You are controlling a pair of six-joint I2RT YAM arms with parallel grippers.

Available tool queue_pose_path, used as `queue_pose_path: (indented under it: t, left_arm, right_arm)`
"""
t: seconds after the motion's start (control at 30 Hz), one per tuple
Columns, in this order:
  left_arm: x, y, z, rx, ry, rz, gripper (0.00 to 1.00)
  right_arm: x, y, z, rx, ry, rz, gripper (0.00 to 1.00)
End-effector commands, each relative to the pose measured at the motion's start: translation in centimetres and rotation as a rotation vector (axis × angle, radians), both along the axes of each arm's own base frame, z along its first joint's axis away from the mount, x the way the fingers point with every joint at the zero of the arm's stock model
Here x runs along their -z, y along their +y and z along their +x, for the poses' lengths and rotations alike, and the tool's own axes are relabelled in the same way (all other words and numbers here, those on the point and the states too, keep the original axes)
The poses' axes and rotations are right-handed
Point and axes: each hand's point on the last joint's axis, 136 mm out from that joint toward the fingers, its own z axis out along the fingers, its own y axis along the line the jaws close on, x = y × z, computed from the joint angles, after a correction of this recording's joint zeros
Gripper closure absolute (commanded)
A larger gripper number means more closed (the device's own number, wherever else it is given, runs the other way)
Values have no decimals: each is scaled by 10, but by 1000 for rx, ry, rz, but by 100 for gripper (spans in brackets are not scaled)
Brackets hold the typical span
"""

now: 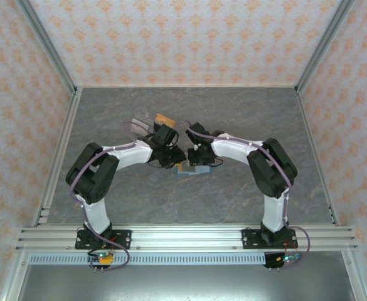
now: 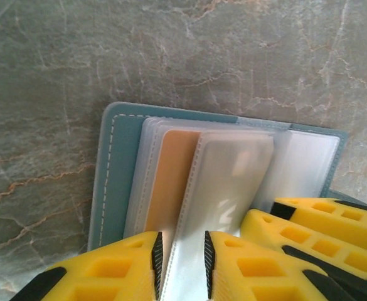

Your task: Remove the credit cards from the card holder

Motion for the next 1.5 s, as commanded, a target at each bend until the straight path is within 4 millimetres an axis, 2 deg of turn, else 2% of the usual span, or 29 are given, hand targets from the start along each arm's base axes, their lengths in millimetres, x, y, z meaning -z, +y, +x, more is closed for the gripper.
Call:
queue_pose_path:
  t: [0.0, 0.13, 0.6, 0.77, 0.87, 1.13, 1.27, 1.47]
  left_arm:
    - [-1, -5, 5, -13, -6, -10, 72]
    - [2, -4, 5, -11, -2, -4, 71]
    - [-2, -21, 6, 52, -6, -81, 73]
    - [-2, -20, 6, 51, -13, -79, 76]
    - [-4, -17, 7, 50, -26, -61, 86]
    - [-18, 9, 0, 74, -55, 87, 96]
    - [-27, 11, -1, 87, -71, 96, 95]
    - [-40, -18, 4, 126, -91, -55, 80]
  right_arm:
    - [17, -18, -8, 15, 39, -64, 77]
    - [17, -19, -9, 16, 43, -60, 77]
    - [12, -16, -8, 24, 48, -17, 77]
    - [-9, -13, -2, 44, 17, 40, 75]
    - [-25, -15, 3, 65, -18, 71, 72]
    - [-59, -28, 10, 130, -116, 142, 62]
    - [-68, -35, 12, 151, -148, 154, 62]
    - [-76, -39, 13, 162, -178, 164, 61]
